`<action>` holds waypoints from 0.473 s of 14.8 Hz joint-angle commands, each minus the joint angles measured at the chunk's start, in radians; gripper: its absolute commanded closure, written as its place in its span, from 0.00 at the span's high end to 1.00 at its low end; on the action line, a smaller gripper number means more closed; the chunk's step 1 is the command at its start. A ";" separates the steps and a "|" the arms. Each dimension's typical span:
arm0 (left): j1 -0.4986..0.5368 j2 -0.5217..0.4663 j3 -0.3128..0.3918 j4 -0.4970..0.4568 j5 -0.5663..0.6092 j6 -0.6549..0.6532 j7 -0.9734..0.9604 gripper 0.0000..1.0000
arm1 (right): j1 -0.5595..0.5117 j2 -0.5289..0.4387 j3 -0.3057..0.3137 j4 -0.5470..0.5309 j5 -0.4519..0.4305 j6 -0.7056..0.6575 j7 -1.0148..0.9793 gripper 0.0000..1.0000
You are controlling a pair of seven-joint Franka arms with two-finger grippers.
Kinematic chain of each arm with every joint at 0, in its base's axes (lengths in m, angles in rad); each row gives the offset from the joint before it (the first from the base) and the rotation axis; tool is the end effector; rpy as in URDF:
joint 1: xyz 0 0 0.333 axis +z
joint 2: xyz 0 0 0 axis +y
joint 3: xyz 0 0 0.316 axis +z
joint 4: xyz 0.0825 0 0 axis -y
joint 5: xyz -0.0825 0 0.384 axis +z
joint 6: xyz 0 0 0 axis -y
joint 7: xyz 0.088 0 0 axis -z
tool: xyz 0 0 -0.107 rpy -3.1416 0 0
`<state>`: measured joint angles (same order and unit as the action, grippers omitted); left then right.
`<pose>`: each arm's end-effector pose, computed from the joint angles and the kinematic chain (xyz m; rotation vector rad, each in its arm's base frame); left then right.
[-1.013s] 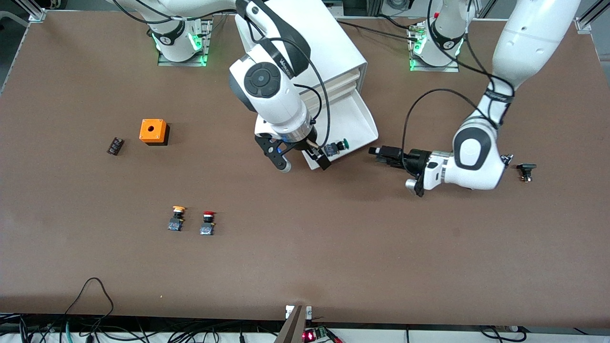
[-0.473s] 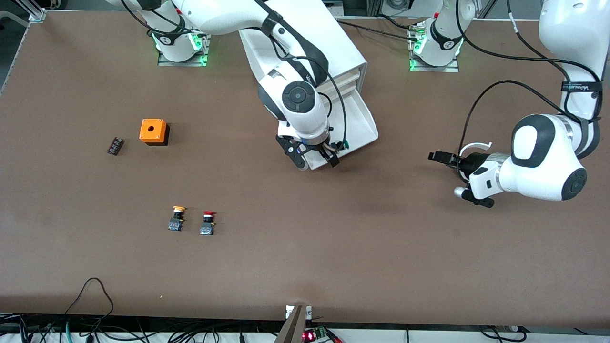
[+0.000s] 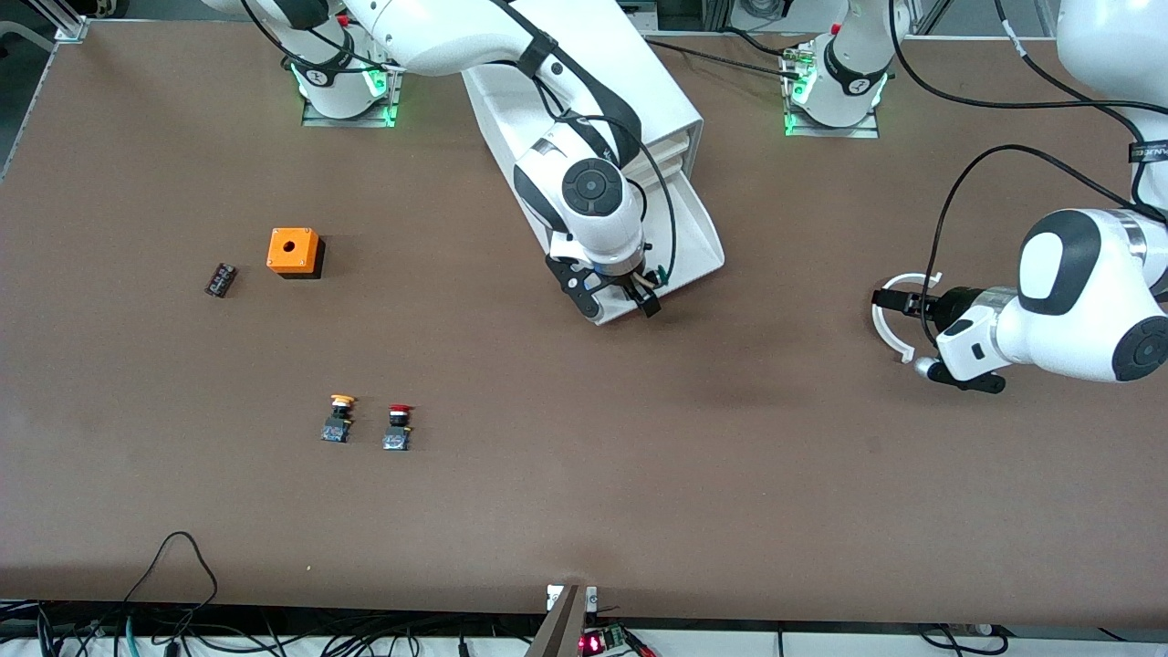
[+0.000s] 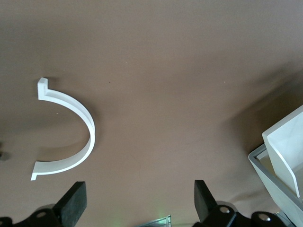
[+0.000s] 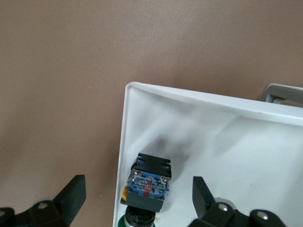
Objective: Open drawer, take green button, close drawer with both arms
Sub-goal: 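Grasp the green button in the drawer with the right gripper while the left gripper withdraws, then lift the green button out with the right gripper while the left gripper returns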
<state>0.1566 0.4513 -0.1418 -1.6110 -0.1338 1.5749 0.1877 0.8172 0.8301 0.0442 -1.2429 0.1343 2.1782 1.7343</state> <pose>0.6177 0.0041 0.3413 2.8168 -0.1981 -0.6651 0.5008 0.5771 0.2765 -2.6575 1.3834 0.1685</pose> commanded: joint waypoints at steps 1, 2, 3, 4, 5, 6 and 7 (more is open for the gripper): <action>-0.006 -0.031 0.001 0.022 0.029 -0.058 -0.028 1.00 | 0.028 0.029 -0.010 0.033 -0.018 0.000 0.031 1.00; -0.005 -0.036 -0.001 0.026 0.031 -0.076 -0.030 1.00 | 0.030 0.030 -0.011 0.028 -0.019 0.000 0.031 1.00; -0.005 -0.042 0.001 0.052 0.034 -0.085 -0.030 1.00 | 0.031 0.030 -0.011 0.026 -0.022 0.000 0.031 0.99; -0.005 -0.040 -0.001 0.065 0.036 -0.090 -0.030 1.00 | 0.031 0.030 -0.009 0.026 -0.028 -0.001 0.031 0.97; -0.006 -0.040 0.001 0.066 0.039 -0.088 -0.031 1.00 | 0.031 0.030 -0.009 0.026 -0.028 -0.001 0.031 0.93; -0.006 -0.048 -0.001 0.066 0.060 -0.088 -0.049 1.00 | 0.031 0.030 -0.009 0.026 -0.035 -0.001 0.027 0.76; -0.006 -0.054 -0.001 0.068 0.060 -0.087 -0.072 1.00 | 0.030 0.029 -0.009 0.026 -0.041 -0.003 0.024 0.66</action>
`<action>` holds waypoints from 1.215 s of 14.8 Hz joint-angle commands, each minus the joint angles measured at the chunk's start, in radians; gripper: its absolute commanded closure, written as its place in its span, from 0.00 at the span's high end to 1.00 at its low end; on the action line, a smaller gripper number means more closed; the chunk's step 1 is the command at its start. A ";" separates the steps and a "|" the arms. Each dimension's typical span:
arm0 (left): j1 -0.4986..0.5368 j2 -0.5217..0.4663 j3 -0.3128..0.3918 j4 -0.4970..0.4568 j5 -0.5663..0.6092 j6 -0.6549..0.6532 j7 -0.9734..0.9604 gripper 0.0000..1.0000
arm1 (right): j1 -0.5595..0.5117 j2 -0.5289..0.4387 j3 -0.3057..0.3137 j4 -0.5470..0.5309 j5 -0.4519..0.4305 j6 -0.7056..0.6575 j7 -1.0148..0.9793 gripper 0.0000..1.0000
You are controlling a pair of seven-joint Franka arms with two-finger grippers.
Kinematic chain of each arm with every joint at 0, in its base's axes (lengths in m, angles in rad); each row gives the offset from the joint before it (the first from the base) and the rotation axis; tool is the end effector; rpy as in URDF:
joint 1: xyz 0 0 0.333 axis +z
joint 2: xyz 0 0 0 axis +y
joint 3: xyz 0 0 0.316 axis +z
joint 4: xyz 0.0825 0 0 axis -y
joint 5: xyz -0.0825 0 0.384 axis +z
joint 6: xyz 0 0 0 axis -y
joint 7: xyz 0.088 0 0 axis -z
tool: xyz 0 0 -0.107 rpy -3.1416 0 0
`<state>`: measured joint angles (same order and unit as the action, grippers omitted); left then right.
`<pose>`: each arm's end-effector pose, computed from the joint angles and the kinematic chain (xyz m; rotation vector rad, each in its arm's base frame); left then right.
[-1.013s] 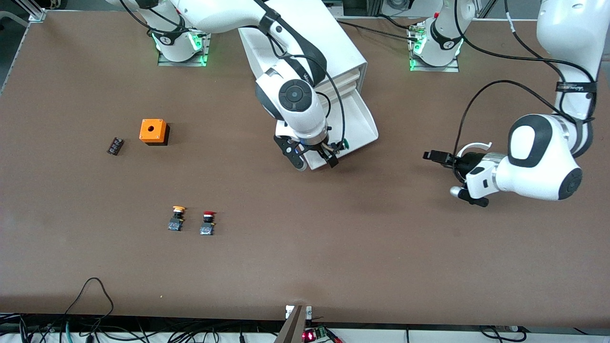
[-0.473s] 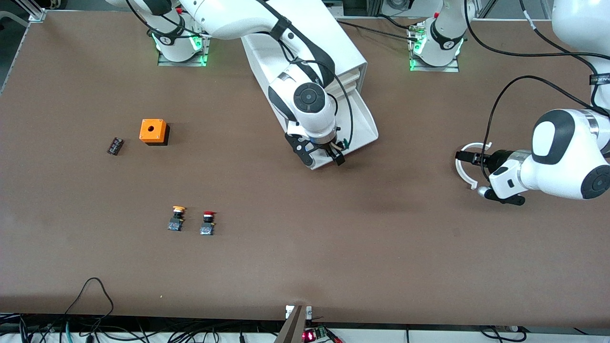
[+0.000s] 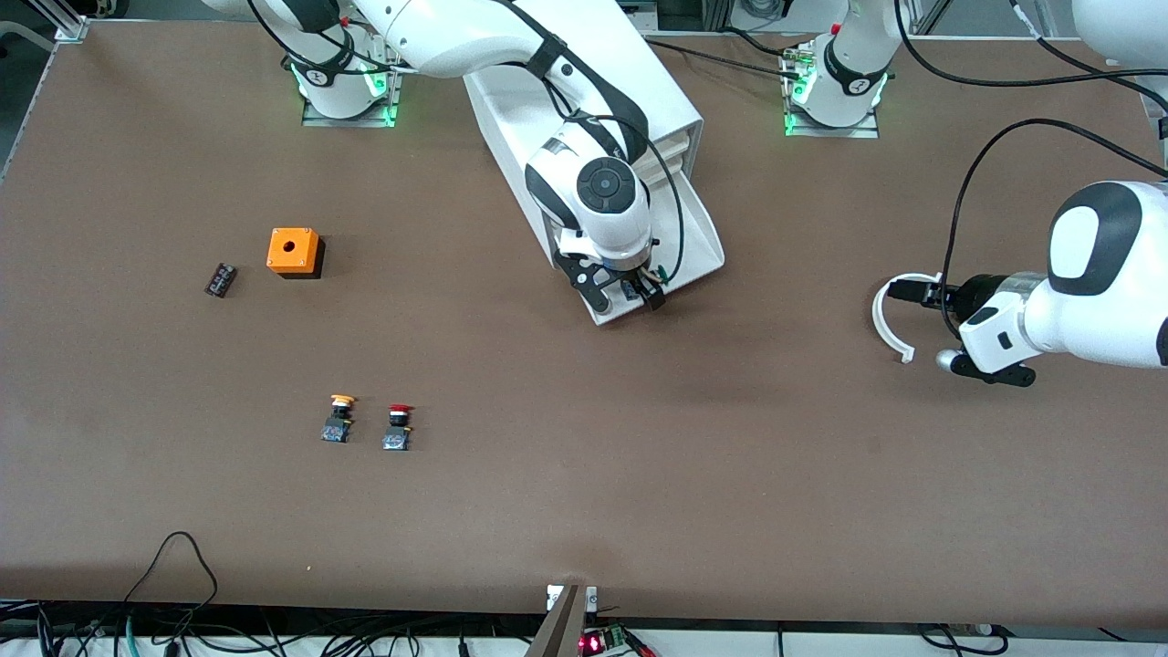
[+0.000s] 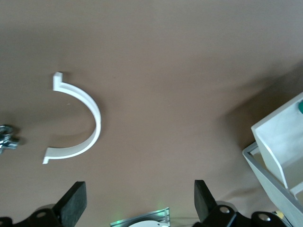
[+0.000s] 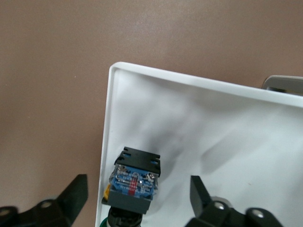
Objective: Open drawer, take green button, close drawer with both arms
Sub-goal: 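Lift the green button out with the right gripper while the left gripper returns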
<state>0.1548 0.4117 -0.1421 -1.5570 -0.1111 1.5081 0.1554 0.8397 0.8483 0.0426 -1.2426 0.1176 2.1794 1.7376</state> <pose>0.6194 0.0056 0.3854 2.8596 -0.1794 -0.6435 0.4882 0.5865 0.2628 -2.6948 1.3590 0.1563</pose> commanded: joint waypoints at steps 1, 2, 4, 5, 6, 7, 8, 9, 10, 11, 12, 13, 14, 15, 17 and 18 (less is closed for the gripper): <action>-0.004 -0.014 -0.001 0.020 0.039 -0.019 -0.056 1.00 | 0.007 0.009 -0.007 0.026 -0.026 -0.007 0.016 0.55; -0.004 -0.014 -0.001 0.021 0.040 -0.016 -0.062 1.00 | 0.004 0.008 -0.007 0.026 -0.026 -0.010 0.013 0.48; -0.004 -0.016 -0.004 0.022 0.040 -0.011 -0.062 1.00 | 0.004 0.005 -0.009 0.026 -0.027 -0.012 0.011 0.12; -0.004 -0.020 -0.008 0.022 0.040 -0.002 -0.062 1.00 | 0.005 0.002 -0.009 0.028 -0.038 -0.012 0.010 0.00; -0.004 -0.031 -0.011 0.017 0.039 -0.002 -0.062 1.00 | 0.004 -0.003 -0.009 0.029 -0.059 -0.015 0.007 0.00; -0.008 -0.043 -0.014 0.011 0.039 -0.002 -0.063 1.00 | 0.001 -0.014 -0.009 0.032 -0.076 -0.023 0.005 0.00; -0.011 -0.047 -0.014 0.009 0.037 -0.002 -0.065 1.00 | -0.002 -0.027 -0.009 0.035 -0.079 -0.033 -0.003 0.00; -0.014 -0.048 -0.014 0.009 0.030 -0.002 -0.077 1.00 | -0.007 -0.032 -0.013 0.038 -0.079 -0.045 -0.015 0.00; -0.014 -0.048 -0.016 0.008 0.025 -0.002 -0.100 1.00 | -0.013 -0.035 -0.015 0.049 -0.079 -0.067 -0.041 0.00; -0.015 -0.050 -0.031 0.006 0.025 -0.003 -0.129 1.00 | -0.030 -0.043 -0.015 0.092 -0.079 -0.104 -0.079 0.00; -0.015 -0.051 -0.048 0.006 0.025 -0.005 -0.170 1.00 | -0.046 -0.043 -0.013 0.133 -0.079 -0.145 -0.119 0.00; -0.015 -0.051 -0.063 -0.001 0.025 -0.009 -0.227 1.00 | -0.063 -0.044 -0.013 0.156 -0.078 -0.179 -0.165 0.00; -0.015 -0.053 -0.083 -0.017 0.025 0.000 -0.288 1.00 | -0.082 -0.049 -0.013 0.161 -0.075 -0.191 -0.215 0.00; -0.015 -0.051 -0.109 -0.023 0.025 0.012 -0.354 1.00 | -0.100 -0.063 -0.010 0.163 -0.073 -0.193 -0.269 0.00; -0.015 -0.050 -0.154 -0.049 0.025 0.070 -0.475 1.00 | -0.146 -0.078 -0.004 0.163 -0.067 -0.193 -0.399 0.00; -0.015 -0.051 -0.183 -0.081 0.025 0.128 -0.526 1.00 | -0.174 -0.083 -0.001 0.163 -0.061 -0.194 -0.468 0.00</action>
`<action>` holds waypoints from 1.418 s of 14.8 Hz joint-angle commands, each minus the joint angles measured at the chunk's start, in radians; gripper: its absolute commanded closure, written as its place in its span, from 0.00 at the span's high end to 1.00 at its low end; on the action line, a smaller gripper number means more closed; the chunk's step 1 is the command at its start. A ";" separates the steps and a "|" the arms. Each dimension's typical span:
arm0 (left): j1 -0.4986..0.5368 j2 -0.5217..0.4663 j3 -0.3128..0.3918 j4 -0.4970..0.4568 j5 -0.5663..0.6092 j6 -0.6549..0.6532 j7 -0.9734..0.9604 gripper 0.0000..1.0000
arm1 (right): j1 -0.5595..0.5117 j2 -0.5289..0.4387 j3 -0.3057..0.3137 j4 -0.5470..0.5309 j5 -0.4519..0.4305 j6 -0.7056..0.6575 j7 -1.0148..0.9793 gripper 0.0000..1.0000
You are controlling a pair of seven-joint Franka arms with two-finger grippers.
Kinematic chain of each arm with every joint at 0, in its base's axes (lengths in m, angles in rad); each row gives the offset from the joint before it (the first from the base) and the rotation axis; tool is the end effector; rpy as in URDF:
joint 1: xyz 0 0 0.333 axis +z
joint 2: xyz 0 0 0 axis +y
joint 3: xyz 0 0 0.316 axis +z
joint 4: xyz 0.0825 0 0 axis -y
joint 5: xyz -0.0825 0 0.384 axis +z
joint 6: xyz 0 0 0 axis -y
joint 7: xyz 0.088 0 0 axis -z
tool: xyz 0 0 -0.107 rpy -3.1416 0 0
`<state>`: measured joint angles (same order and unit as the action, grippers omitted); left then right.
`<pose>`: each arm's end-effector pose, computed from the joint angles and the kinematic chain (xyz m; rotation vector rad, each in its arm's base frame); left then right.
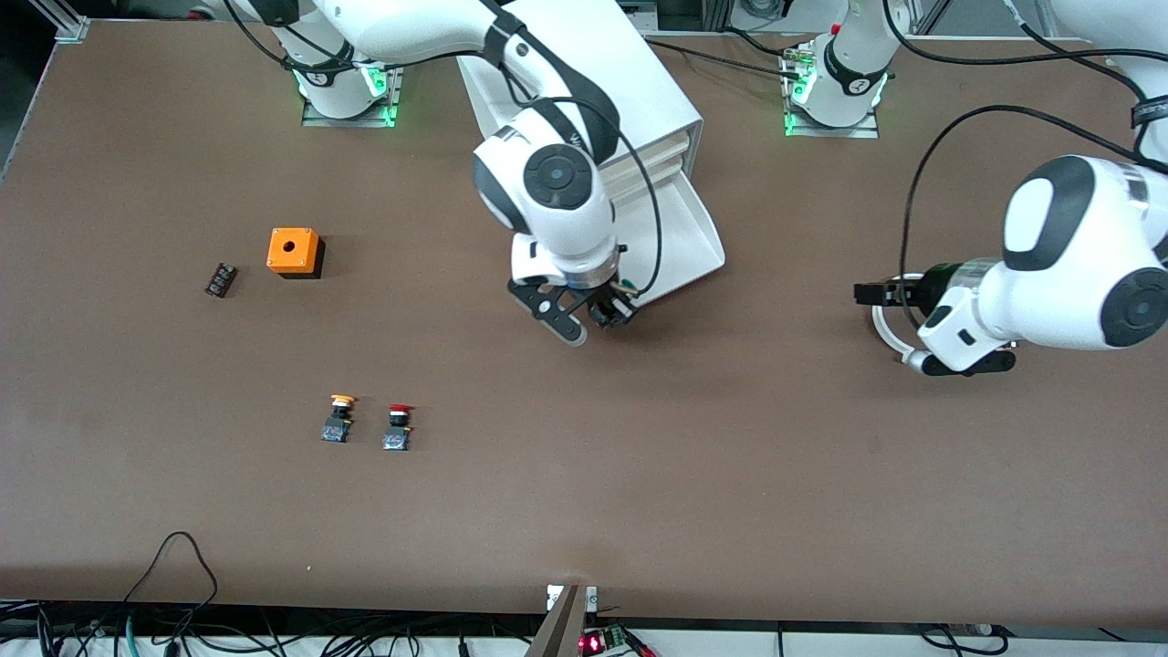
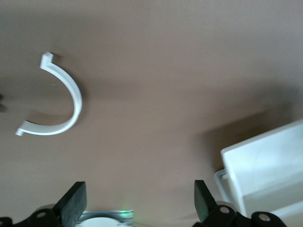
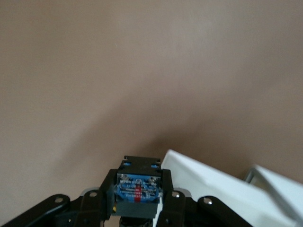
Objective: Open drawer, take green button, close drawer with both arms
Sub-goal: 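Lift the green button out with the right gripper while the left gripper returns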
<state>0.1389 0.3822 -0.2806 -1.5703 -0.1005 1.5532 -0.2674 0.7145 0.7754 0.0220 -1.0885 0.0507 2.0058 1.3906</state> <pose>0.6152 -0.0791 0.4059 2.9460 0.2105 -0.6273 0.5749 0.5179 0.3757 -2.8163 0.9956 -0.0217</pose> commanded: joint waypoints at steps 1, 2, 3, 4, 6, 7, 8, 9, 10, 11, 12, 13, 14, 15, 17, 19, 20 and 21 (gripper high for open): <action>-0.001 -0.020 -0.072 -0.103 0.016 0.146 -0.171 1.00 | -0.079 -0.025 0.021 0.009 0.030 -0.021 -0.192 0.00; -0.007 -0.017 -0.100 -0.147 0.019 0.225 -0.250 1.00 | -0.110 -0.027 0.021 0.009 0.061 -0.027 -0.272 0.00; -0.021 -0.013 -0.112 -0.184 0.022 0.299 -0.301 1.00 | -0.136 -0.028 0.019 0.007 0.084 -0.041 -0.363 0.00; -0.048 -0.008 -0.112 -0.217 0.028 0.356 -0.332 1.00 | -0.159 -0.028 0.019 0.007 0.095 -0.058 -0.445 0.00; -0.080 0.018 -0.111 -0.238 0.030 0.434 -0.377 1.00 | -0.205 -0.027 0.018 0.004 0.097 -0.061 -0.562 0.00; -0.102 0.047 -0.111 -0.240 0.030 0.456 -0.400 1.00 | -0.228 -0.027 0.018 -0.001 0.097 -0.062 -0.635 0.00; -0.131 0.072 -0.108 -0.240 0.031 0.478 -0.427 1.00 | -0.250 -0.027 0.018 -0.011 0.097 -0.062 -0.701 0.00; -0.155 0.095 -0.104 -0.243 0.041 0.513 -0.473 1.00 | -0.269 -0.025 0.016 -0.020 0.095 -0.061 -0.755 0.00; -0.180 0.124 -0.109 -0.252 0.130 0.580 -0.555 1.00 | -0.302 0.002 0.015 -0.028 0.083 -0.053 -0.880 0.00; -0.202 0.135 -0.109 -0.251 0.165 0.599 -0.579 1.00 | -0.313 0.016 0.013 -0.030 0.078 -0.053 -0.928 0.00; -0.218 0.147 -0.109 -0.251 0.186 0.616 -0.590 1.00 | -0.320 0.028 0.012 -0.046 0.075 -0.049 -0.965 0.00; -0.223 0.158 -0.111 -0.252 0.191 0.636 -0.602 1.00 | -0.328 0.038 0.010 -0.057 0.054 -0.038 -0.976 0.00; -0.240 0.164 -0.111 -0.254 0.191 0.652 -0.628 1.00 | -0.333 0.050 0.010 -0.059 0.011 -0.016 -0.983 0.00; -0.266 0.170 -0.111 -0.254 0.191 0.662 -0.663 1.00 | -0.334 0.061 0.010 -0.060 -0.027 0.003 -0.993 0.00; -0.288 0.164 -0.114 -0.272 0.191 0.680 -0.694 1.00 | -0.354 0.091 0.010 -0.060 -0.046 0.051 -1.053 0.00; -0.300 0.152 -0.127 -0.313 0.191 0.718 -0.713 1.00 | -0.374 0.122 0.010 -0.064 -0.042 0.108 -1.130 0.00; -0.300 0.152 -0.140 -0.336 0.188 0.747 -0.746 1.00 | -0.385 0.136 0.010 -0.064 -0.040 0.137 -1.150 0.00; -0.300 0.152 -0.152 -0.350 0.188 0.761 -0.795 1.00 | -0.386 0.152 0.010 -0.064 -0.040 0.166 -1.166 0.00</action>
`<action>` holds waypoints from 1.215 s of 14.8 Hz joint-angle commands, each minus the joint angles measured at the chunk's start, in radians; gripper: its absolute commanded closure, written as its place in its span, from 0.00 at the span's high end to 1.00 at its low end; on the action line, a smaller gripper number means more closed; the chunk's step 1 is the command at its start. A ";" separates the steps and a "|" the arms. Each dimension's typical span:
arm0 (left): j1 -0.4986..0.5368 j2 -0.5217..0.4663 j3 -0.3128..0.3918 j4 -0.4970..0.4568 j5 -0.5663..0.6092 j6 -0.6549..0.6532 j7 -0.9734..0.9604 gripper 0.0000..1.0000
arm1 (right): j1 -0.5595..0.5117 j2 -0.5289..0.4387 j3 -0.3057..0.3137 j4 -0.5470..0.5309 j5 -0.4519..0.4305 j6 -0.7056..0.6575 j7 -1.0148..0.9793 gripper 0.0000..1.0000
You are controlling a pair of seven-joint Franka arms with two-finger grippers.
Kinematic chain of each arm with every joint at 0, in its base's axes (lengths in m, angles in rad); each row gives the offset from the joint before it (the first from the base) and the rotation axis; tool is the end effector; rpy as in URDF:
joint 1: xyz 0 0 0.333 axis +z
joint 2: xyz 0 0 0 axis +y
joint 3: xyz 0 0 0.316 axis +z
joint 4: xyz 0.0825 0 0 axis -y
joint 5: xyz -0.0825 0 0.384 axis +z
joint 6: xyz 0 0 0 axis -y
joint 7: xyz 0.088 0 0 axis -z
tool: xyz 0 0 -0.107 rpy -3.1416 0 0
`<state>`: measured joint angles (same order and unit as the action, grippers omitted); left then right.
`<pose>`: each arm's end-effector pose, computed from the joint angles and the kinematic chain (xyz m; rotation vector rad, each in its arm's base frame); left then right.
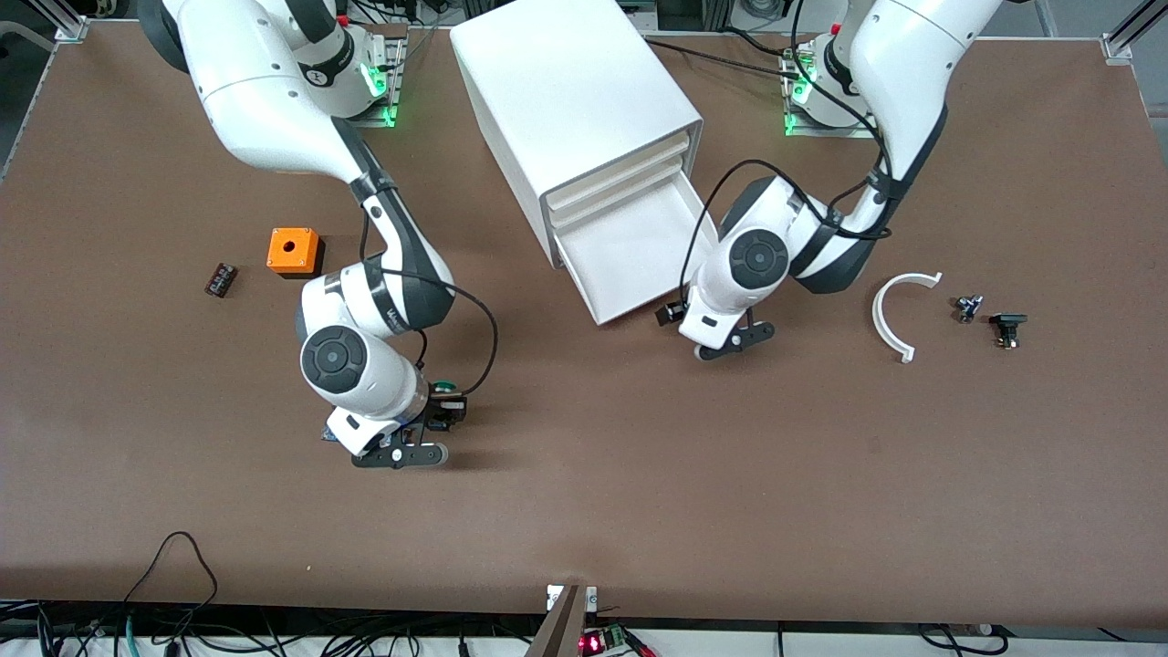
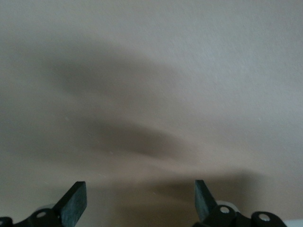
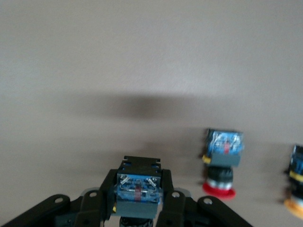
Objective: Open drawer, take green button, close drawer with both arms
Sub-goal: 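Push the drawer shut with the left gripper while the right gripper carries the button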
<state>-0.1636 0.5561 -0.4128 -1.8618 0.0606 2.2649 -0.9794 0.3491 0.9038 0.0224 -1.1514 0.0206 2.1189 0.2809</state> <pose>0.5351 -0.3296 0.2317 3.0147 0.6207 -0.3013 0.7211 0.2763 0.2568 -3.0849 -0.1101 -0.0760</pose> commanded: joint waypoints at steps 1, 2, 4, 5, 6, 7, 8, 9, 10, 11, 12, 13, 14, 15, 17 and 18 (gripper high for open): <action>0.001 -0.022 -0.033 -0.066 0.027 0.050 -0.109 1.00 | -0.021 0.038 0.010 -0.001 -0.010 0.076 -0.066 0.00; 0.006 -0.024 -0.052 -0.074 0.027 0.047 -0.116 1.00 | -0.021 0.052 0.010 0.001 -0.011 0.091 -0.069 0.00; 0.018 -0.030 -0.081 -0.117 0.027 0.050 -0.113 1.00 | -0.021 0.079 0.010 0.002 -0.011 0.145 -0.092 0.00; 0.027 -0.036 -0.090 -0.138 0.028 0.056 -0.099 1.00 | -0.019 0.089 0.010 0.002 -0.011 0.164 -0.092 0.00; 0.036 -0.039 -0.115 -0.152 0.027 0.070 -0.102 1.00 | -0.019 0.101 0.011 0.007 -0.011 0.174 -0.094 0.00; 0.054 -0.047 -0.138 -0.168 0.028 0.073 -0.102 1.00 | -0.019 0.109 0.014 0.009 -0.011 0.185 -0.094 0.00; 0.077 -0.050 -0.164 -0.180 0.027 0.073 -0.102 1.00 | -0.012 0.113 0.016 0.007 -0.010 0.197 -0.091 0.00; 0.091 -0.048 -0.190 -0.191 0.028 0.073 -0.099 1.00 | -0.009 0.118 0.016 0.009 -0.010 0.207 -0.089 0.00; 0.105 -0.050 -0.219 -0.201 0.028 0.073 -0.099 1.00 | -0.007 0.122 0.019 0.010 -0.007 0.210 -0.086 0.00; 0.113 -0.048 -0.239 -0.201 0.028 0.073 -0.102 1.00 | -0.006 0.122 0.019 0.010 -0.007 0.211 -0.085 0.00; 0.114 -0.047 -0.251 -0.201 0.027 0.071 -0.102 1.00 | -0.006 0.122 0.019 0.010 -0.005 0.216 -0.083 0.00; 0.113 -0.042 -0.257 -0.204 0.027 0.068 -0.099 1.00 | -0.007 0.125 0.019 0.009 -0.005 0.217 -0.082 0.00; 0.105 -0.038 -0.261 -0.209 0.027 0.071 -0.099 1.00 | -0.007 0.127 0.019 0.010 -0.001 0.219 -0.080 0.14; 0.098 -0.029 -0.270 -0.215 0.027 0.074 -0.102 1.00 | -0.012 0.127 0.017 0.010 -0.001 0.225 -0.082 0.78; 0.099 -0.024 -0.287 -0.224 0.021 0.077 -0.102 1.00 | -0.025 0.119 0.020 0.009 0.005 0.230 -0.086 1.00; 0.110 -0.025 -0.308 -0.229 0.018 0.078 -0.107 1.00 | -0.019 0.109 0.022 0.009 0.007 0.225 -0.086 1.00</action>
<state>-0.0719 0.5438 -0.6823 -2.0594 0.0610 2.3259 -1.0651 0.3380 1.0128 0.0305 -1.1535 0.0207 2.3326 0.1978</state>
